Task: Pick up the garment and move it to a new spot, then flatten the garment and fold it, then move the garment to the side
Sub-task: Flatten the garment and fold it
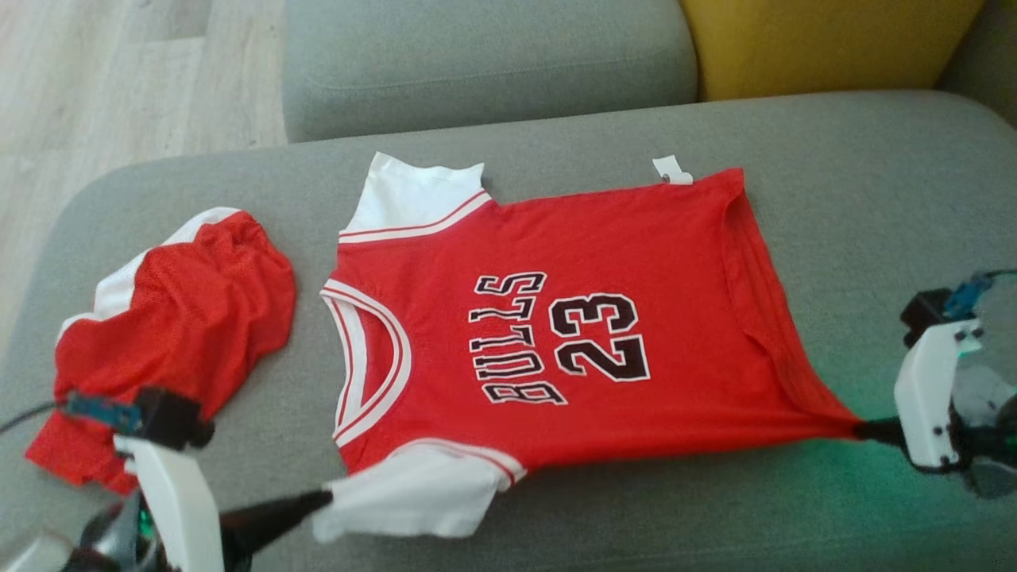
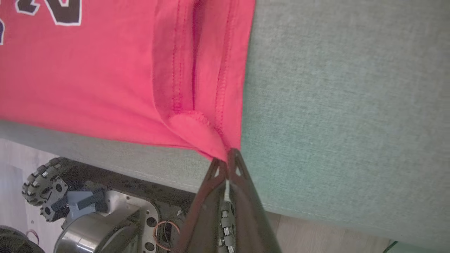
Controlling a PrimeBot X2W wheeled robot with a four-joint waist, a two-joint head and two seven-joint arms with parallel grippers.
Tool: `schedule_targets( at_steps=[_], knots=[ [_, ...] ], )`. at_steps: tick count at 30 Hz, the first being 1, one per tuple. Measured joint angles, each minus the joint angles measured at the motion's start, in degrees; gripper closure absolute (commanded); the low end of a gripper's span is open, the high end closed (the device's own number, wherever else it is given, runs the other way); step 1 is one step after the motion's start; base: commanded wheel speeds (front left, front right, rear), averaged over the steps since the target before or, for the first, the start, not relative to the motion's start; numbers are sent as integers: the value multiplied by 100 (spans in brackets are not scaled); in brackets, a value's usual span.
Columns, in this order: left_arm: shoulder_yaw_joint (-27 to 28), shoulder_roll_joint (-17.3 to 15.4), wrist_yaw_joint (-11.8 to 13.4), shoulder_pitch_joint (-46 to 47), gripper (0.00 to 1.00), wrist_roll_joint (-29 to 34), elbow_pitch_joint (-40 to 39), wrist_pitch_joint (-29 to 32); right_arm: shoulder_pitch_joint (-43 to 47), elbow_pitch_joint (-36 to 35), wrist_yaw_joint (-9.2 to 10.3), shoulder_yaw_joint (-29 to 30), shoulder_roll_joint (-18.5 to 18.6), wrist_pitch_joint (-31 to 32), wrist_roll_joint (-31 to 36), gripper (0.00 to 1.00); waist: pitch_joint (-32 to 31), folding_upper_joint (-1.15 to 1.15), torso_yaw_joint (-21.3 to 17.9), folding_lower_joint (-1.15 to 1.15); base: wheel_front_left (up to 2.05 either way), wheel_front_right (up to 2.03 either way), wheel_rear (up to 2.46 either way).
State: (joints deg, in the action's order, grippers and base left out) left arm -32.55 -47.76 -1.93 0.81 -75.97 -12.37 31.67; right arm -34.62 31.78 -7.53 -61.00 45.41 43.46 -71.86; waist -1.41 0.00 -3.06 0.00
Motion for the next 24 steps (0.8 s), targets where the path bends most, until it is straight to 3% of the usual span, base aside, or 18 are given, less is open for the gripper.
schedule_targets(
  at_steps=[7,16,24],
  knots=[
    [47,115,-7,770,100,131,311,114,-311,180,0,346,-298,343,122,100,206,0,-95,0,0,0,0],
    [-27,642,-87,2136,100,445,1244,386,-887,671,0,680,-735,556,611,100,606,0,-141,0,0,0,0],
    [-240,809,-111,2466,100,742,1956,555,-1098,970,0,792,-1147,376,990,100,821,0,-142,0,0,0,0]
  ],
)
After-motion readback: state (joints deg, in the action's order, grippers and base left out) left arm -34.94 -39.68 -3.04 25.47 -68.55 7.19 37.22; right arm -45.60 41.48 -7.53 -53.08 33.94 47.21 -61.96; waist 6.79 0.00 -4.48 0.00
